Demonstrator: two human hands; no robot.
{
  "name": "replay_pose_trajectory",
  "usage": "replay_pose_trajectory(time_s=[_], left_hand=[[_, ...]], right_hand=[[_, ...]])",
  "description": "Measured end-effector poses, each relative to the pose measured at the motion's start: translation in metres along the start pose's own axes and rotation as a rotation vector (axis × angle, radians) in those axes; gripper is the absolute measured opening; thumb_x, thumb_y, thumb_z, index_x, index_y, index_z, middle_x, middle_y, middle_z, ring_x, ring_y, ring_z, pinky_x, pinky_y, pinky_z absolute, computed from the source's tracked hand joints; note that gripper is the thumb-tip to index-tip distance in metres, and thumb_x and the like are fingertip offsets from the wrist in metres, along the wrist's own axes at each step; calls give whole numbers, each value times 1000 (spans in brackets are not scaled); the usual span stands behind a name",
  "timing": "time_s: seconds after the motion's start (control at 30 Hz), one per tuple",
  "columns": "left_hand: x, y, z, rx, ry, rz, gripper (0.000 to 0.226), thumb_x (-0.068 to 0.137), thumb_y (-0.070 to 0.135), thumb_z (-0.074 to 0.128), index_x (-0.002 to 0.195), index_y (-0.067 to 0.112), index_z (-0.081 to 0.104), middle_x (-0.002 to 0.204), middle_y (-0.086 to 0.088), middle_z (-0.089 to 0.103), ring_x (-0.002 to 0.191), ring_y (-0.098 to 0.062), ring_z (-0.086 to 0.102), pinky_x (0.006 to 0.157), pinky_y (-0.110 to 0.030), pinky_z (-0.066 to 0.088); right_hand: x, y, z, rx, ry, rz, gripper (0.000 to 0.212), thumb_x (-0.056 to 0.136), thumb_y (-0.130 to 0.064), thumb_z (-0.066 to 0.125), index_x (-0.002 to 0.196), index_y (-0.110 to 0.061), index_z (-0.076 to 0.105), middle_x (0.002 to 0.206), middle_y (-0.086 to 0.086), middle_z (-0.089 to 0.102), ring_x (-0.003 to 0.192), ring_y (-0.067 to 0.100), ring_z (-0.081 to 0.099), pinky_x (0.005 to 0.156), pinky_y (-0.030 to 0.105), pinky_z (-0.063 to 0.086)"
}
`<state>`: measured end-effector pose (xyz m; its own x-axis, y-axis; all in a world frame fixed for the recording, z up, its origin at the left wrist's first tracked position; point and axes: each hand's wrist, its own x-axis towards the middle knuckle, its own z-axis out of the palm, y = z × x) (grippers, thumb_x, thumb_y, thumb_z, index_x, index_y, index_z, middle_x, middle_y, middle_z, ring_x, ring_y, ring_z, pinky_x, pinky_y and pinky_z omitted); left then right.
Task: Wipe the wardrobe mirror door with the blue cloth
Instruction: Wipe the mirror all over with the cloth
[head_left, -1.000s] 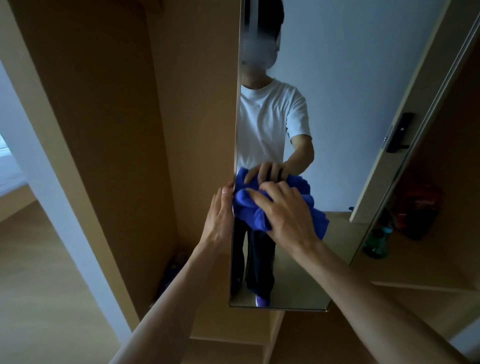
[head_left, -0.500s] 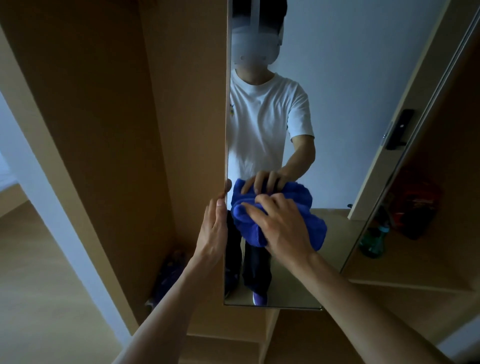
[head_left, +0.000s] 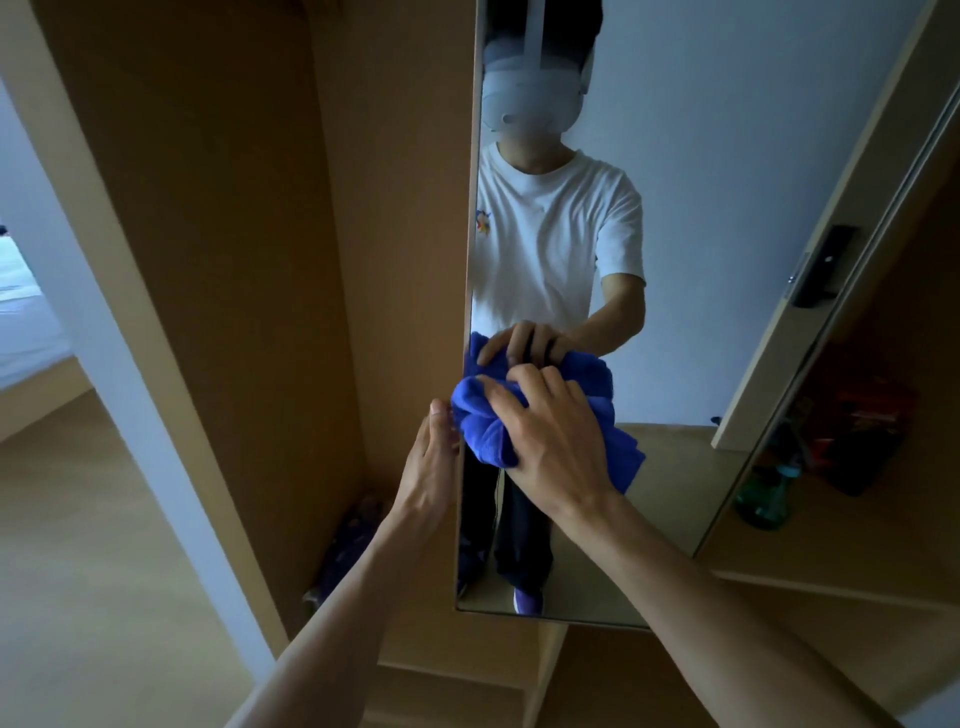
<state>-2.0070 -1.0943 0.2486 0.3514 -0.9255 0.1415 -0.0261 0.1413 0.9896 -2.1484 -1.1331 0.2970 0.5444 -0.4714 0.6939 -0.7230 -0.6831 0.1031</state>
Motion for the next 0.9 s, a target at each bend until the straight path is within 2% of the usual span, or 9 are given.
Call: replay_pose_trajectory(time_s=[0.17,0.27,0.33,0.5,0.63,0.67,0.7,0.77,0.9], left_hand=[[-2,0,-2,-30,7,-49,51,104,65,18,122,48,63,118,18,73,115,2,65,104,-29,47],[1,1,-2,-68,33,-90,62,103,65,21,121,30,69,109,6,77,103,-6,71,86,-22,54],[3,3,-3,-66,40,-117,61,102,65,21,121,30,68,113,4,75,104,-7,70,79,-16,53],[5,4,-1,-17,54,-96,57,105,60,16,129,34,60,128,3,64,118,-11,59,87,-17,43],[-2,3,3,-32,54,-85,47,106,59,18,118,43,60,128,6,64,107,4,62,84,-11,47],[-3,3,3,-28,50,-79,45,106,59,18,115,46,61,128,6,65,107,4,64,89,-14,50],[-4,2,3,-12,47,-70,45,105,60,17,113,49,60,129,4,66,112,-1,64,99,-24,51],[-5,1,4,32,41,-45,50,105,62,14,117,47,61,132,1,63,123,-14,59,112,-43,44],[-4,1,9,85,51,-27,73,96,72,11,139,33,55,140,-2,58,130,-22,52,115,-52,38]], right_hand=[[-2,-11,4,-27,2,24,54,80,-21,75,131,-20,56,109,4,55,93,23,50,79,37,44],[-18,-19,18,-61,-100,11,58,79,-15,73,133,-19,53,114,7,55,92,25,50,77,39,44],[-30,-22,28,-93,-169,4,59,79,-22,76,133,-20,52,115,7,56,92,25,52,78,38,45],[-40,-26,40,-147,-255,-8,45,81,-31,77,121,-23,58,104,3,56,88,23,52,76,37,46],[-37,-18,32,-108,-235,-26,42,81,-26,76,118,-25,57,103,1,54,89,21,49,77,35,44],[-34,-14,27,-86,-213,-13,45,80,-23,76,121,-25,56,104,1,53,89,21,49,76,35,43],[-31,-9,20,-70,-189,2,50,79,-21,76,125,-25,56,106,1,53,90,21,48,76,35,43],[-22,3,5,-72,-134,20,59,77,-17,78,131,-25,56,110,2,54,91,22,48,77,36,43],[-4,32,-25,-105,21,35,55,81,-16,74,133,-24,59,111,3,56,92,25,50,77,38,40]])
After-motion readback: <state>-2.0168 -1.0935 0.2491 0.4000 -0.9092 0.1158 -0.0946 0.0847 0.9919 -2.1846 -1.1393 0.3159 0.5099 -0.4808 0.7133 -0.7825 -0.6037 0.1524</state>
